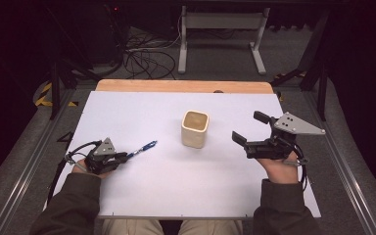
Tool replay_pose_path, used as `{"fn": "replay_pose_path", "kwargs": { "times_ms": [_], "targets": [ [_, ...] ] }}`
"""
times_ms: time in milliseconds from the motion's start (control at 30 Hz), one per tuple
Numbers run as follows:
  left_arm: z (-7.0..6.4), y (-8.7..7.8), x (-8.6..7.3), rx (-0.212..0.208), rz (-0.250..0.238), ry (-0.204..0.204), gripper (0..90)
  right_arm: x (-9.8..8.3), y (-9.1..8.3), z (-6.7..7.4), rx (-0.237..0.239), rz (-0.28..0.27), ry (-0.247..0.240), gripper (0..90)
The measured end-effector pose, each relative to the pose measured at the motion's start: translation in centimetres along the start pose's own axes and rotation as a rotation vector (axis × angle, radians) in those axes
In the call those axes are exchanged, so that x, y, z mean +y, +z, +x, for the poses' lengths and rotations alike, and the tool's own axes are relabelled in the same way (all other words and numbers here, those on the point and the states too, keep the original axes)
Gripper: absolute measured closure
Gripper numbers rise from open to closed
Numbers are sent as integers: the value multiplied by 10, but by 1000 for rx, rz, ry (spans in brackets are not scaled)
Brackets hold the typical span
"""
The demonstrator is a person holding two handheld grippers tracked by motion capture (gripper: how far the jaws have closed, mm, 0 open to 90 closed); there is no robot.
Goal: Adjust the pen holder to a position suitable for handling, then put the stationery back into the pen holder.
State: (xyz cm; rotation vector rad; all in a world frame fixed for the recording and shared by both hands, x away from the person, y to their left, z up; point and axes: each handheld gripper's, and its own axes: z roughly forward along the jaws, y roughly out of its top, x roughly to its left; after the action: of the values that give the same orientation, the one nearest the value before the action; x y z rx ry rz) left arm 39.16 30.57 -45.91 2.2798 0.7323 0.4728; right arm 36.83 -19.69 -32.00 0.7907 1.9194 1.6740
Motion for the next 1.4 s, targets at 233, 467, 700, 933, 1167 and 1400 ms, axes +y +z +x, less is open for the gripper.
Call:
{"fn": "replay_pose_path", "kwargs": {
  "times_ms": [233, 467, 700, 933, 1167, 1400],
  "targets": [
    [-1, 0, 0, 0, -4, 9, 797, 0, 1, 0, 2, 0, -5, 1],
    [0, -6, 2, 11, -41, 11, 798, -1, 2, 1, 7, 6, -8, 1],
    [0, -19, 8, 12, -133, -4, 800, -1, 3, 3, 9, 11, -9, 1],
    [-5, -27, 18, -3, -184, 1, 800, -1, 4, 3, 10, 14, -14, 3],
    [-10, -37, 28, -18, -236, -1, 800, -2, 6, 5, 17, 21, -24, 4],
    [-16, -47, 38, -32, -271, -6, 800, -3, 12, 9, 41, 41, -48, 15]
  ]
}}
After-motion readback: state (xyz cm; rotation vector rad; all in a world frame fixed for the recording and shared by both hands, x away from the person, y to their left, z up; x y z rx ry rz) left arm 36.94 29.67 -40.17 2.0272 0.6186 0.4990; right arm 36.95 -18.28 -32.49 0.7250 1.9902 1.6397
